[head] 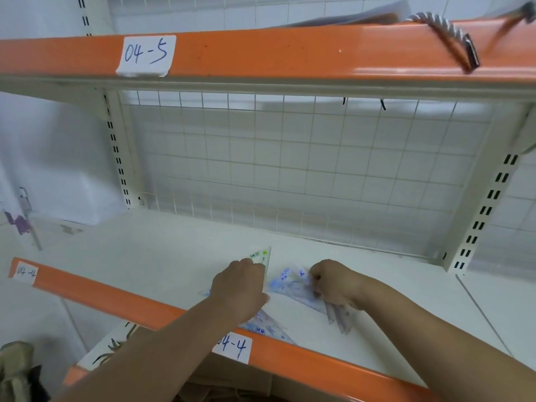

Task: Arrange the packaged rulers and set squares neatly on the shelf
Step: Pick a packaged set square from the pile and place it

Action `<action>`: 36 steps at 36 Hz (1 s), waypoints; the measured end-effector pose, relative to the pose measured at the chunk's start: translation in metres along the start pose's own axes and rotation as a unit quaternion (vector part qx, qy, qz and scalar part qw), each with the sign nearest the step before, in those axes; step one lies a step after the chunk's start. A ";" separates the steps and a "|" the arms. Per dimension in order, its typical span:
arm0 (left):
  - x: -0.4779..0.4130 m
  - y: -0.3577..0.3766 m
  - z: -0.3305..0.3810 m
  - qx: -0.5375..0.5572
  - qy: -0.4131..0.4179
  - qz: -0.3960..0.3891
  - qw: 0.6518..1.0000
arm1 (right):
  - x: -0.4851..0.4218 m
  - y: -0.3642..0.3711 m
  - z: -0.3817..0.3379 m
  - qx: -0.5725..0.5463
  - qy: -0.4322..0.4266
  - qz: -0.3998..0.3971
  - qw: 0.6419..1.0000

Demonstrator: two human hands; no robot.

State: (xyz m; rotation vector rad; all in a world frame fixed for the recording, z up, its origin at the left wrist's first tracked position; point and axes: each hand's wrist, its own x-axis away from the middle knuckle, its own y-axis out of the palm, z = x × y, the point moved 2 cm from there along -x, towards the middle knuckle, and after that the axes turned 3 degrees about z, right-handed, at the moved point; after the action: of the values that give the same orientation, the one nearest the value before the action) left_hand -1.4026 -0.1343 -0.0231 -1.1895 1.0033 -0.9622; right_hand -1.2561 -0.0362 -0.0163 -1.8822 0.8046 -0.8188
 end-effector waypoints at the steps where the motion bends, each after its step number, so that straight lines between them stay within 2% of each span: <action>1: 0.000 0.000 0.000 -0.005 0.004 -0.001 1.000 | 0.001 -0.001 -0.001 -0.011 -0.001 -0.010 1.000; 7: 0.000 -0.004 0.008 -0.018 0.015 0.003 1.000 | 0.009 -0.001 -0.001 -0.140 0.004 -0.021 0.990; 11: 0.000 -0.006 0.009 -0.013 0.014 0.006 1.000 | 0.011 -0.003 -0.001 -0.177 -0.014 0.045 0.983; 14: -0.001 -0.005 0.010 -0.016 0.005 0.003 1.000 | 0.013 0.000 0.000 -0.083 -0.036 0.110 0.990; 19: 0.000 -0.005 0.016 -0.005 0.009 0.001 1.000 | 0.021 0.006 -0.005 0.043 -0.078 0.150 0.985; 28: -0.001 -0.001 0.020 0.007 0.046 0.011 0.999 | 0.033 0.012 -0.004 0.096 -0.059 0.177 0.978; 36: -0.004 0.009 0.029 0.015 0.109 0.010 0.994 | 0.051 0.018 0.008 0.124 -0.004 0.188 0.974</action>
State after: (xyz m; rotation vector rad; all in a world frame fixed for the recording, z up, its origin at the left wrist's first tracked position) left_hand -1.3752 -0.1220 -0.0286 -1.0635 1.1677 -1.1048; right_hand -1.2248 -0.0796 -0.0247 -1.4539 0.9675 -0.6385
